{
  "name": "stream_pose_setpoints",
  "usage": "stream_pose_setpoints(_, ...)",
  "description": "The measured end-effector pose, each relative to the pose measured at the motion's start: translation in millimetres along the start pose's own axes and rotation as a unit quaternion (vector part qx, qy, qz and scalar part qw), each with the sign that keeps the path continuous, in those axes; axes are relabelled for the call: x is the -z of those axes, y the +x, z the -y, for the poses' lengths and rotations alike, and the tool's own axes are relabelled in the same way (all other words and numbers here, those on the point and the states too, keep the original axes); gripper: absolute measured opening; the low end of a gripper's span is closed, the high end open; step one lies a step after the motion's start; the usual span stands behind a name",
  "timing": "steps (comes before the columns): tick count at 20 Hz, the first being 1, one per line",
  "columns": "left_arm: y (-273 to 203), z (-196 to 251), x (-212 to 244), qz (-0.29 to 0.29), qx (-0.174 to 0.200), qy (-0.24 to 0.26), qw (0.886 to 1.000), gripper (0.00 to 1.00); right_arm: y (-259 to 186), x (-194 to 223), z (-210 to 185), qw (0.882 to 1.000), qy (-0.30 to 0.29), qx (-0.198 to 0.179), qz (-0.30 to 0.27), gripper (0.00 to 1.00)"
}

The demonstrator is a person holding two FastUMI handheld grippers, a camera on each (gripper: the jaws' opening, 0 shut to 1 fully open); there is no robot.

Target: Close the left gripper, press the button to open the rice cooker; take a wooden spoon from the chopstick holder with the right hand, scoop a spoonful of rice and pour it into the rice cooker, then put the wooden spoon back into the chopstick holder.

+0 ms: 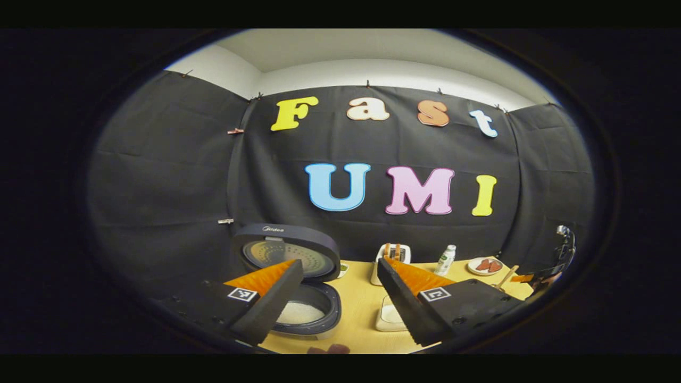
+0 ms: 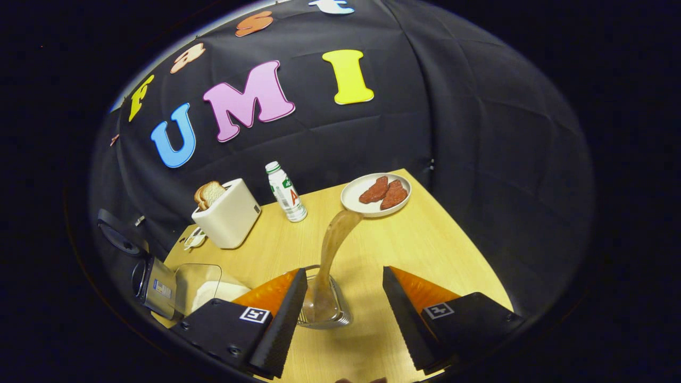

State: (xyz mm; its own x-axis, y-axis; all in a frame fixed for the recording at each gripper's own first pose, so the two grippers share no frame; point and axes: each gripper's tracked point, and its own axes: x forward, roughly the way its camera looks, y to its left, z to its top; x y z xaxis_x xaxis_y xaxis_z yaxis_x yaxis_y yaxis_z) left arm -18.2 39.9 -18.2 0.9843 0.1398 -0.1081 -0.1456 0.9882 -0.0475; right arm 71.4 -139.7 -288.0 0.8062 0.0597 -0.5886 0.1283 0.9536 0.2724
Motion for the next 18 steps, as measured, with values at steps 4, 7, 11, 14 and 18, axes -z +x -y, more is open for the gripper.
stream_pose_setpoints(4,5.9,-5.8,-14.9,0.019,0.011,0.001,1.0,0.95,-44.5,-19.8,15.5,0.999,-0.01,0.026,0.042,0.89)
stream_pose_setpoints(7,13.8,-13.2,-26.0,0.032,0.017,0.004,0.999,0.95,-78.0,-33.6,17.8,0.997,-0.015,0.041,0.069,0.89)
stream_pose_setpoints(11,25.7,-23.9,-47.3,0.057,0.024,0.014,0.998,0.92,-124.0,-45.0,-1.2,0.993,-0.008,0.05,0.105,0.89)
stream_pose_setpoints(14,37.9,-34.2,-61.4,0.07,0.024,0.019,0.997,0.92,-148.5,-44.2,-27.0,0.991,-0.026,0.046,0.123,0.88)
stream_pose_setpoints(18,65.7,-54.0,-70.0,0.068,0.02,0.018,0.997,0.92,-176.7,-46.3,-81.1,0.989,-0.055,0.02,0.138,0.89)
